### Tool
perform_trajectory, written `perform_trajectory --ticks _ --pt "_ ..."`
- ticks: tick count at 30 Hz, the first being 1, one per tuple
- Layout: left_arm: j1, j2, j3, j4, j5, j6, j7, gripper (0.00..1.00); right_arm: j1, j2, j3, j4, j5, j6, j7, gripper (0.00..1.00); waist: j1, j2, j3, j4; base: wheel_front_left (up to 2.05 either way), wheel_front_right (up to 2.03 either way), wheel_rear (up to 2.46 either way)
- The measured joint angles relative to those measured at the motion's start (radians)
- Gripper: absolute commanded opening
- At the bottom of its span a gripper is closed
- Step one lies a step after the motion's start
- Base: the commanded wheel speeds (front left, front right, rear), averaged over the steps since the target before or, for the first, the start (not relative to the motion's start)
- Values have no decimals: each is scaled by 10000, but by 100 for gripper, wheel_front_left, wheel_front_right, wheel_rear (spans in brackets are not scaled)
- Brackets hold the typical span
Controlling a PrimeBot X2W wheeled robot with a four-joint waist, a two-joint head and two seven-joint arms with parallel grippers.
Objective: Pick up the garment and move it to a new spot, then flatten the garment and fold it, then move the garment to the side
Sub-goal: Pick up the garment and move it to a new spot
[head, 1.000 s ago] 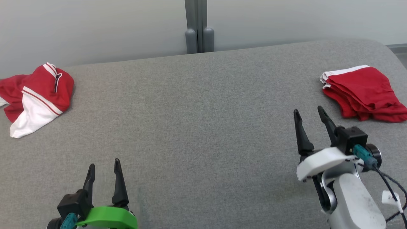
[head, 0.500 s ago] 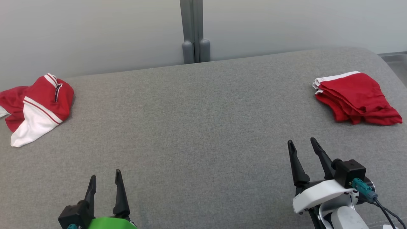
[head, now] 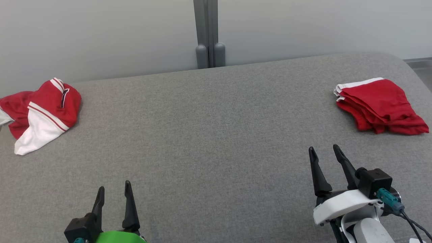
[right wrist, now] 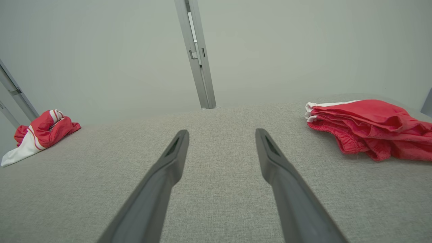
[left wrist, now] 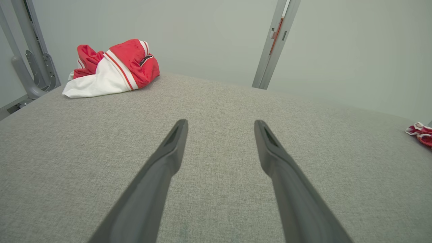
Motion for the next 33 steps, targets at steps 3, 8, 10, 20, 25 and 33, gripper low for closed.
perform_trajectory --ticks 3,8,10,20,25,33 --pt "0 -2 -13 0 0 0 0 100 2 0 -6 -2 -12 0 0 100 0 0 -1 14 0 0 0" --pt "-1 -4 -52 -13 -6 4 0 100 16 0 2 -50 -13 0 0 100 0 0 4 70 0 0 0" --pt "-3 -4 -59 -10 -8 4 0 100 43 0 0 -54 -15 0 0 100 0 0 6 123 0 0 0" --pt "-69 -15 -71 -46 23 8 -2 100 168 0 341 -75 -13 0 2 100 0 0 -1 1043 0 0 0" --pt "-98 -17 35 -40 77 -25 -2 100 172 0 456 -50 94 0 4 100 0 0 -16 1876 0 0 0" --pt "-105 -12 163 -2 228 -117 -2 100 132 4 612 61 198 0 2 100 0 0 -37 3291 0 0 0"
